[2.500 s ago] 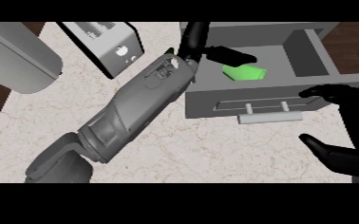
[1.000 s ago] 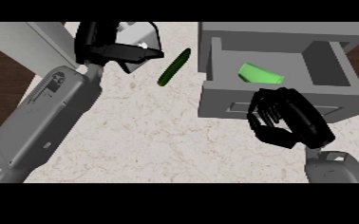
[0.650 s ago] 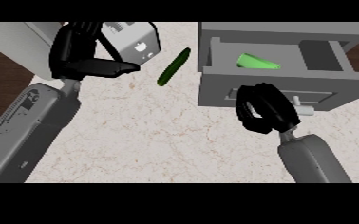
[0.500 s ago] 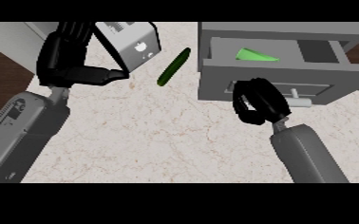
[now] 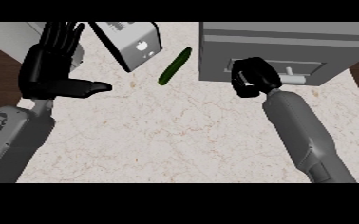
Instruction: Pick up the cup, place it into the drawer and close the drawer
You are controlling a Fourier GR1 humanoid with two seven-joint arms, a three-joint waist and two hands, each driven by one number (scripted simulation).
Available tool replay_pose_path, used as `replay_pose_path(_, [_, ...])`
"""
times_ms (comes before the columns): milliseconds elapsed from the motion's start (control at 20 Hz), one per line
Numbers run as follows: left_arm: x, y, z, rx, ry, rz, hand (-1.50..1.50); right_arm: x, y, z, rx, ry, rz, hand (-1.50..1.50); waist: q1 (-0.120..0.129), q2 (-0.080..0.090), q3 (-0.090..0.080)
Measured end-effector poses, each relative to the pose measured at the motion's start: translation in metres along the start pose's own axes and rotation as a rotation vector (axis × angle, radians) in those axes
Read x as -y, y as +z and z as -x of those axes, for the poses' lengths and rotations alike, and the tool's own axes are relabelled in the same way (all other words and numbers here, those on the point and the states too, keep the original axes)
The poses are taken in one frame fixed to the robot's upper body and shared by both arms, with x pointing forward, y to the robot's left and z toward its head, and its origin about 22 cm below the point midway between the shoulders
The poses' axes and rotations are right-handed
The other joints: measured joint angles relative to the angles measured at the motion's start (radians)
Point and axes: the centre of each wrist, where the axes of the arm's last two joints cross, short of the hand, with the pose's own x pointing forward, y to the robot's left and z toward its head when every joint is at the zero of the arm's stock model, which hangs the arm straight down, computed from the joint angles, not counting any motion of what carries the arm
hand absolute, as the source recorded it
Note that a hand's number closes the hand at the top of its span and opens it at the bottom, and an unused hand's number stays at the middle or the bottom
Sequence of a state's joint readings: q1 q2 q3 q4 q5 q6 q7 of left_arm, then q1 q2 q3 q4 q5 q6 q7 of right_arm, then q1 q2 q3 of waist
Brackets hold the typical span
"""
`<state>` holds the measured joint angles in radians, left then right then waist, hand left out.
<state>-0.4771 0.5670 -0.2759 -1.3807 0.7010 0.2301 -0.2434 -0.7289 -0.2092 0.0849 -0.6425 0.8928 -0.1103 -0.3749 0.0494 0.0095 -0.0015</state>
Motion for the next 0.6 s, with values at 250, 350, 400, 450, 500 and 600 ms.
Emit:
replay_pose_path(250, [-0.01,0.005,0.002,0.004,0.009,0.013,-1.5,0.007,-0.01,0.013,-0.019,-0.035,-0.03,1.5,0.014,0.002,-0.001])
replay_pose_path(350, [-0.011,0.007,0.005,0.0,0.018,0.02,-1.5,0.007,-0.011,0.016,-0.024,-0.076,-0.05,1.5,0.018,0.001,-0.001])
replay_pose_path(400, [-0.012,0.009,0.006,-0.003,0.022,0.027,-1.5,0.008,-0.01,0.018,-0.018,-0.088,-0.062,1.5,0.02,0.0,-0.001])
replay_pose_path(450, [-0.014,0.01,0.006,-0.003,0.028,0.031,-1.5,0.009,-0.008,0.022,-0.008,-0.103,-0.071,1.5,0.025,-0.001,-0.001])
replay_pose_path(500, [-0.014,0.01,0.006,-0.003,0.032,0.041,-1.5,0.011,-0.008,0.024,-0.005,-0.116,-0.083,1.5,0.026,-0.001,-0.001])
replay_pose_path(600, [-0.013,0.013,0.008,-0.012,0.041,0.058,-1.5,0.012,-0.007,0.027,-0.003,-0.133,-0.096,1.5,0.032,-0.003,-0.003])
